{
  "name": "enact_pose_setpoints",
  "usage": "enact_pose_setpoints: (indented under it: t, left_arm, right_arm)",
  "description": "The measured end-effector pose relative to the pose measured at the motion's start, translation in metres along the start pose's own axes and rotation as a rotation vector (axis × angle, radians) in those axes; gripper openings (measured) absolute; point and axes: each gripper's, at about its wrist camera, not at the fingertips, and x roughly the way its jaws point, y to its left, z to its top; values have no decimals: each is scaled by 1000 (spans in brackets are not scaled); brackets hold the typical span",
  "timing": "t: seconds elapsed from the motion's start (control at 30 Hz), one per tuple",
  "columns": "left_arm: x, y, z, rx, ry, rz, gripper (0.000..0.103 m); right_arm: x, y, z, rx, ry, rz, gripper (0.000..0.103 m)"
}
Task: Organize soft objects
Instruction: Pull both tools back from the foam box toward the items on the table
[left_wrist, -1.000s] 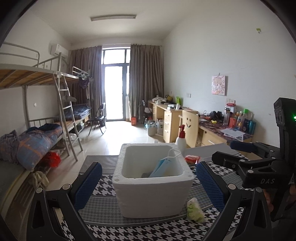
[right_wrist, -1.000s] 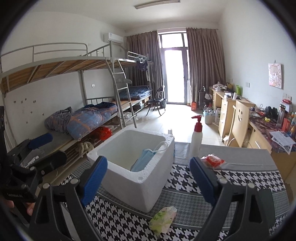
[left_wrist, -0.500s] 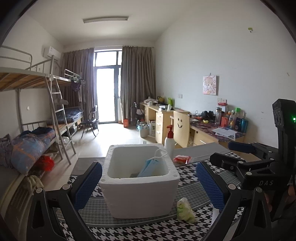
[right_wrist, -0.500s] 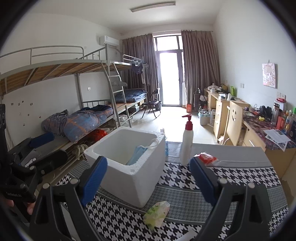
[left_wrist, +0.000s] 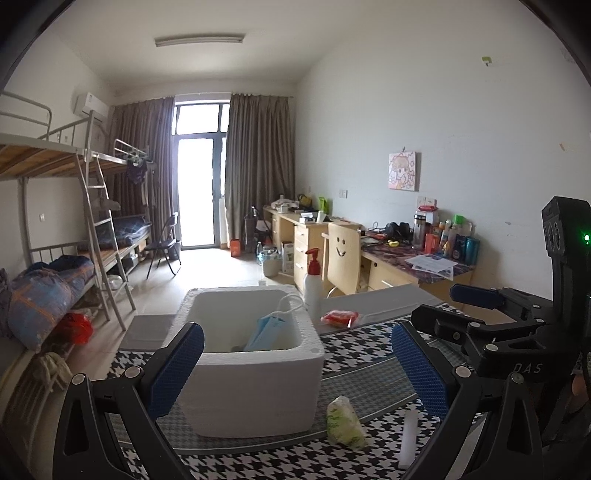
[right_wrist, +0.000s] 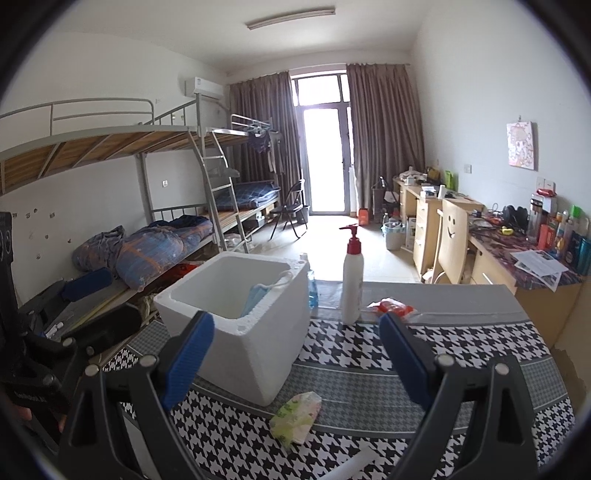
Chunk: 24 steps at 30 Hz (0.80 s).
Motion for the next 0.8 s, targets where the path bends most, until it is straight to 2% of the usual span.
enact_pose_setpoints:
  t: [0.8]
  left_arm:
    - [11, -7, -14, -8, -7, -58, 102]
  right_arm:
    - [-3, -15, -21, 50, 1, -62, 93]
